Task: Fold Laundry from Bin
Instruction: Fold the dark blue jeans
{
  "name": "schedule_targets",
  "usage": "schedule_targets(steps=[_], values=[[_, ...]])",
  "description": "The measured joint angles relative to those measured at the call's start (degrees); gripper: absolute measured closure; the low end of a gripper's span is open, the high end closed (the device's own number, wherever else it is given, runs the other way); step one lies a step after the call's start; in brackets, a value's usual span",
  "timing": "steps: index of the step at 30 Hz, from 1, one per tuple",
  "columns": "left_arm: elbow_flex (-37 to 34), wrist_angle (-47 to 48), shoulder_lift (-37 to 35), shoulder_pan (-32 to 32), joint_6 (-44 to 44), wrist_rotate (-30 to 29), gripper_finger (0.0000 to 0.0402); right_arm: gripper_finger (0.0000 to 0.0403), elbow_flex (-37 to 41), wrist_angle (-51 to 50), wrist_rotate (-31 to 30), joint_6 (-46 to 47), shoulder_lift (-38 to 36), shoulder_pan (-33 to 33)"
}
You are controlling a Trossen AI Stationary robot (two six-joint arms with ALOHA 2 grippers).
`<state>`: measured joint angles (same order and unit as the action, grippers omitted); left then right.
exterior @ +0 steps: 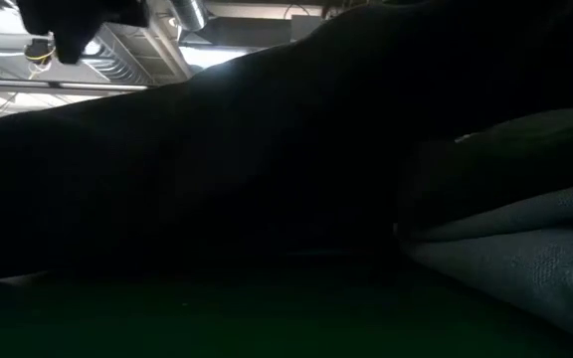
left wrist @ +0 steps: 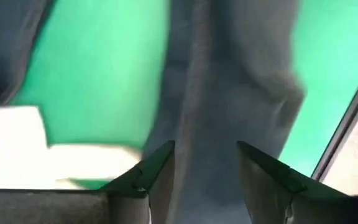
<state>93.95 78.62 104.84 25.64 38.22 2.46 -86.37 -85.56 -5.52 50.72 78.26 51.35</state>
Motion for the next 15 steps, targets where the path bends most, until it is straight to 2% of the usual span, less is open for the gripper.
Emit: schedule_targets(steps=[5,11,15], values=[[0.0,7.47,-2.64,-3.21,0.38,0.34,0.0241,0.0378,0.0,0.0,0.0,0.0,0.0,0.0],[-0.54,6.99,-2.86,-4.95,-5.11,3.02,0.0243,0.0378,0.0,0.11,-0.44,0.0,0.04,0.02],[-4.22,3.13,-2.84,-4.64,-6.76,5.94,0.0243,0.0378,0.02,0.15,-0.44,-0.01,0.32,0.04]])
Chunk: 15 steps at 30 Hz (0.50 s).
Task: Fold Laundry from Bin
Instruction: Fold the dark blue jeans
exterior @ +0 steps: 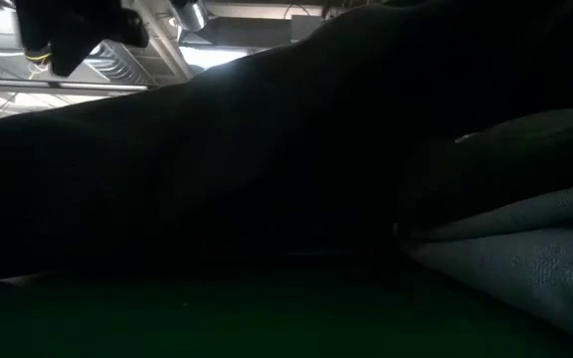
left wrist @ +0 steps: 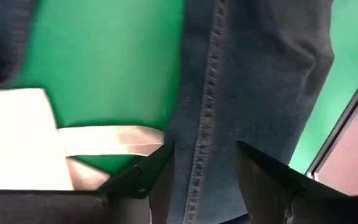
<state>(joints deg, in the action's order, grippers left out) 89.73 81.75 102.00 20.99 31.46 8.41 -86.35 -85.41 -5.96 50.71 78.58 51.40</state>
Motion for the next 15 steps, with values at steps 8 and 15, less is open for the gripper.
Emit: schedule_targets(steps=[8,15], values=[[-9.77,-10.64,0.04,2.47,2.01,3.2,0.0243,0.0378,0.04,0.08,0.02,-0.06,0.45,0.0],[-14.47,-11.41,0.04,4.18,2.91,3.12,0.0244,0.0378,0.04,0.02,0.02,-0.06,0.45,0.0]])
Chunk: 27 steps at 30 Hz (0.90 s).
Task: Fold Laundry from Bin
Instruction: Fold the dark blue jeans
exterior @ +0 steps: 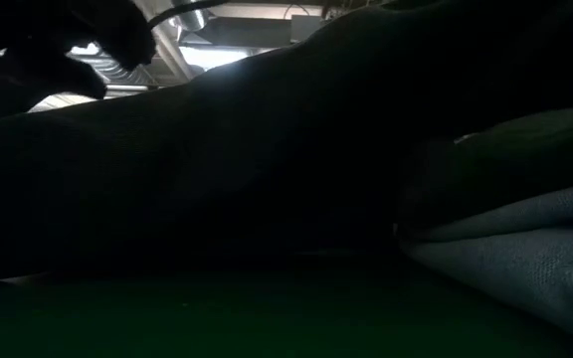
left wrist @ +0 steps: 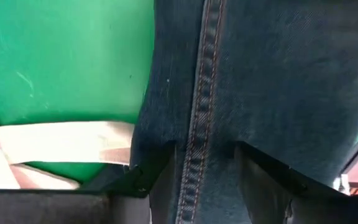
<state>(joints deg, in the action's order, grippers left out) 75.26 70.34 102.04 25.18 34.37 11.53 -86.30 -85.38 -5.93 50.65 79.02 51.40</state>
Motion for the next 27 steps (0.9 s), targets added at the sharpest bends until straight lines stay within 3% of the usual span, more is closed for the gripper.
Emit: schedule_targets(steps=[9,21,27], values=[[-3.55,-3.07,0.0,1.91,0.05,-0.02,0.0255,0.0378,0.0,0.0,0.02,0.02,0.0,0.0],[-3.58,-3.81,0.0,1.87,0.13,-0.12,0.0395,0.0378,0.0,-0.02,0.07,0.02,0.0,0.0],[-3.58,-4.08,0.0,1.87,1.36,-0.29,0.0364,0.0378,0.0,-0.02,0.07,0.02,0.0,0.0]])
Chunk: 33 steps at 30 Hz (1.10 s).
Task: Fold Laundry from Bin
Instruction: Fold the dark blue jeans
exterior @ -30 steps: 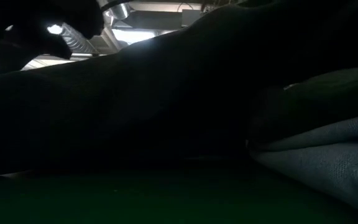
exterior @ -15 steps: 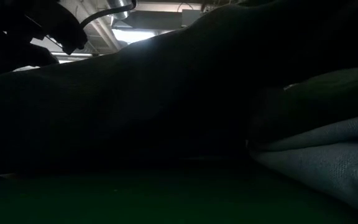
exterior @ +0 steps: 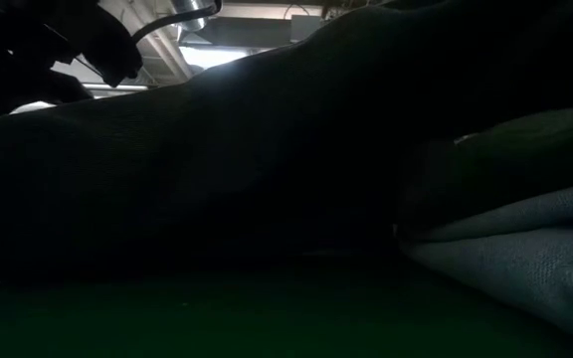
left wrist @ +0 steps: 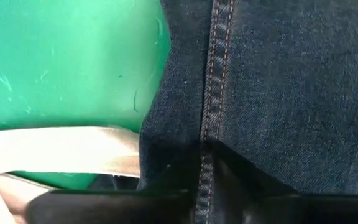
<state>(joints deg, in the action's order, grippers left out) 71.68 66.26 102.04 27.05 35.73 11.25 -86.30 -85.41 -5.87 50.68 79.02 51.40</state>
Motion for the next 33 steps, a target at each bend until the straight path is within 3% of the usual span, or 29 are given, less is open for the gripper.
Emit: schedule_targets(steps=[4,11,17,25,33], values=[[0.0,0.0,0.02,0.0,4.46,0.0,0.0315,0.0378,0.0,0.0,0.0,0.0,0.0,0.0],[0.0,-0.3,0.02,1.45,4.65,-1.79,0.0227,0.0378,0.02,0.0,0.02,0.0,0.0,0.0],[-0.47,-1.55,0.04,2.64,4.67,-6.57,0.0188,0.0378,0.02,0.0,0.02,0.0,0.0,0.0],[-6.72,-8.0,0.09,3.13,4.69,-2.99,0.0214,0.0378,0.02,0.0,0.02,0.0,0.0,-0.02],[-6.8,-8.28,0.09,3.12,4.65,-2.72,0.0328,0.0378,0.02,0.0,0.02,0.0,0.0,-0.02]])
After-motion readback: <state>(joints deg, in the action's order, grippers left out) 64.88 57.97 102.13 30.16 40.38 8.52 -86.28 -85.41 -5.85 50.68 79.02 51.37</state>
